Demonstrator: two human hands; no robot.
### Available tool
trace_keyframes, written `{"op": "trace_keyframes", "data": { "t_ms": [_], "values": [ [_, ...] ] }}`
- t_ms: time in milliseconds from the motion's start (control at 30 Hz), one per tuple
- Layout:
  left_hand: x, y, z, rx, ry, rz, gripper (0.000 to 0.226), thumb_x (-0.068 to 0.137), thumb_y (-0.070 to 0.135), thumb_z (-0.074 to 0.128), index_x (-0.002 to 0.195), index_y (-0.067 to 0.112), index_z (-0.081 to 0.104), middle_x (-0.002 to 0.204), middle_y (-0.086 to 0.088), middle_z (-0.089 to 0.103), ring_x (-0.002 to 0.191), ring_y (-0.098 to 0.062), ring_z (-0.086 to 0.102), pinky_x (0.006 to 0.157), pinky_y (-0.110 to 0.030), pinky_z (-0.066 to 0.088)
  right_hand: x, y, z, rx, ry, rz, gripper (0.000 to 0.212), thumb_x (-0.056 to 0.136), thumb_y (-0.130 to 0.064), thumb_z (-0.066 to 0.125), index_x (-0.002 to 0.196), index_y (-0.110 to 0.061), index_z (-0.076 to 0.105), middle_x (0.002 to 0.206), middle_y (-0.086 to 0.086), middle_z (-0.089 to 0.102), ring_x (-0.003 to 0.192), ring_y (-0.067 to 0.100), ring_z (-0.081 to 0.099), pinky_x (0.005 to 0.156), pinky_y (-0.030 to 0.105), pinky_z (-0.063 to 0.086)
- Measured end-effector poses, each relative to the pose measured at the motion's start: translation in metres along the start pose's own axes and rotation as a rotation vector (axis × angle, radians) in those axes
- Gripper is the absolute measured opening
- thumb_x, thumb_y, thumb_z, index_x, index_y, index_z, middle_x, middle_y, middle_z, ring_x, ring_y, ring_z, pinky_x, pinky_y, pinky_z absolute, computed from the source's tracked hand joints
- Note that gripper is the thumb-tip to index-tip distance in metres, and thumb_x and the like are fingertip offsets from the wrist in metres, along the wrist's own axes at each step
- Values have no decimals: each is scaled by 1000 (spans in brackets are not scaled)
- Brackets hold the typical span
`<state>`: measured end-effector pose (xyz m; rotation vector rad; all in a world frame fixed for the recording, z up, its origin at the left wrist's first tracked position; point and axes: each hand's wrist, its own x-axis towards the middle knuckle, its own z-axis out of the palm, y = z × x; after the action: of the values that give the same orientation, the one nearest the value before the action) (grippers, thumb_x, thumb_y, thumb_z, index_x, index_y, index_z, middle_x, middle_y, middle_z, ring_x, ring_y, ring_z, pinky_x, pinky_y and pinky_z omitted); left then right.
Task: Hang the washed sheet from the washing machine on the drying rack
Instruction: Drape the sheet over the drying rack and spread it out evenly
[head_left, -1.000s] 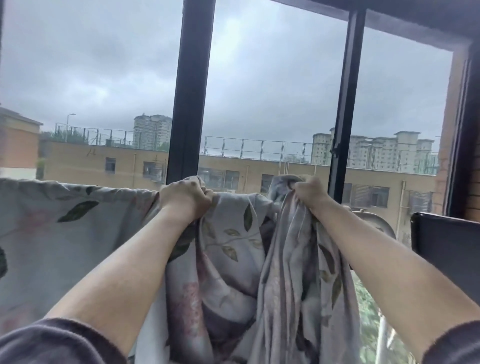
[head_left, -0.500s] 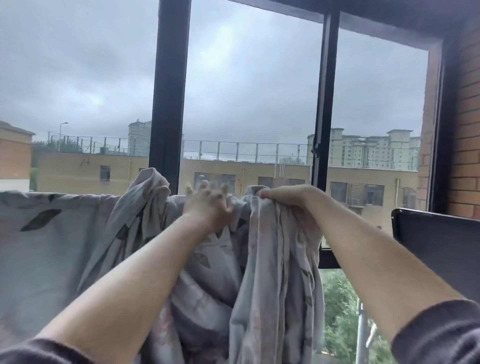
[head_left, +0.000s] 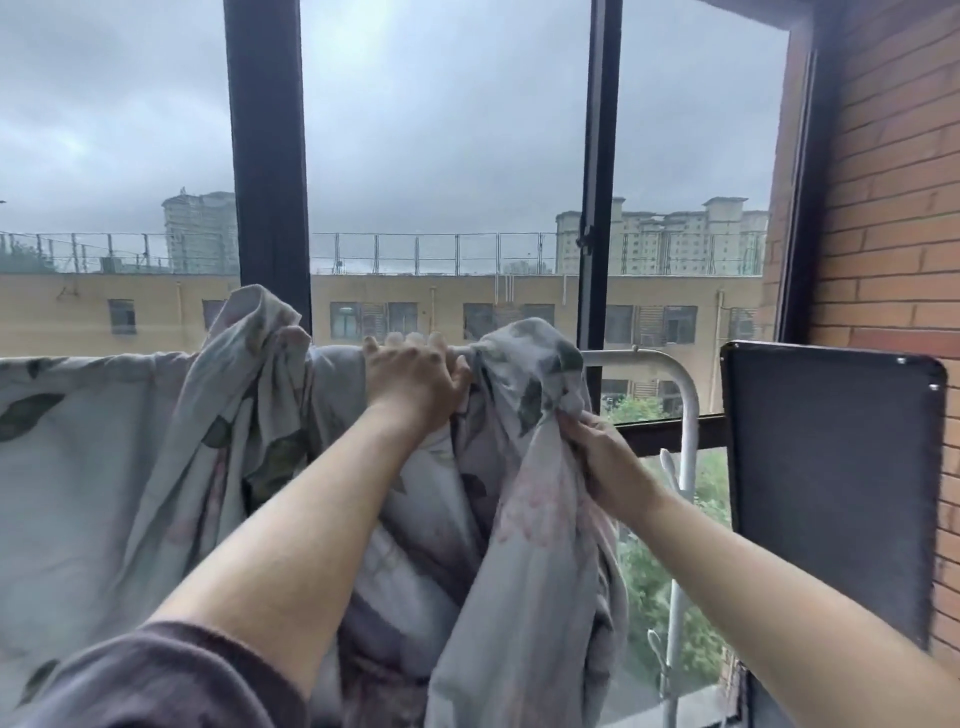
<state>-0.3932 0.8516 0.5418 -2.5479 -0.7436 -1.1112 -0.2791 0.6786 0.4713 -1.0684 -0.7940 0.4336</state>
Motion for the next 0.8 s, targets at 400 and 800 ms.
{"op": "trace_keyframes", "data": {
  "t_ms": [400, 800],
  "values": [
    [0, -16, 4, 36, 6, 40, 47, 93, 51, 26, 106, 16, 54, 107, -9, 61, 102, -29, 54, 95, -47, 32, 37, -76, 55, -1090, 253, -117, 84, 75, -59, 61, 143, -27, 24, 141, 13, 40, 122, 32, 46, 100, 44, 42],
    [-1, -16, 3, 35, -27, 62, 45, 95, 46, 24, 112, 14, 51, 114, -12, 59, 108, -31, 52, 97, -49, 31, -36, 26, 19, -1328, 240, 85, 20, 79, -8, 47, 87, -23, 58, 103, 10, 67, 97, 28, 60, 69, 25, 40]
  ]
}}
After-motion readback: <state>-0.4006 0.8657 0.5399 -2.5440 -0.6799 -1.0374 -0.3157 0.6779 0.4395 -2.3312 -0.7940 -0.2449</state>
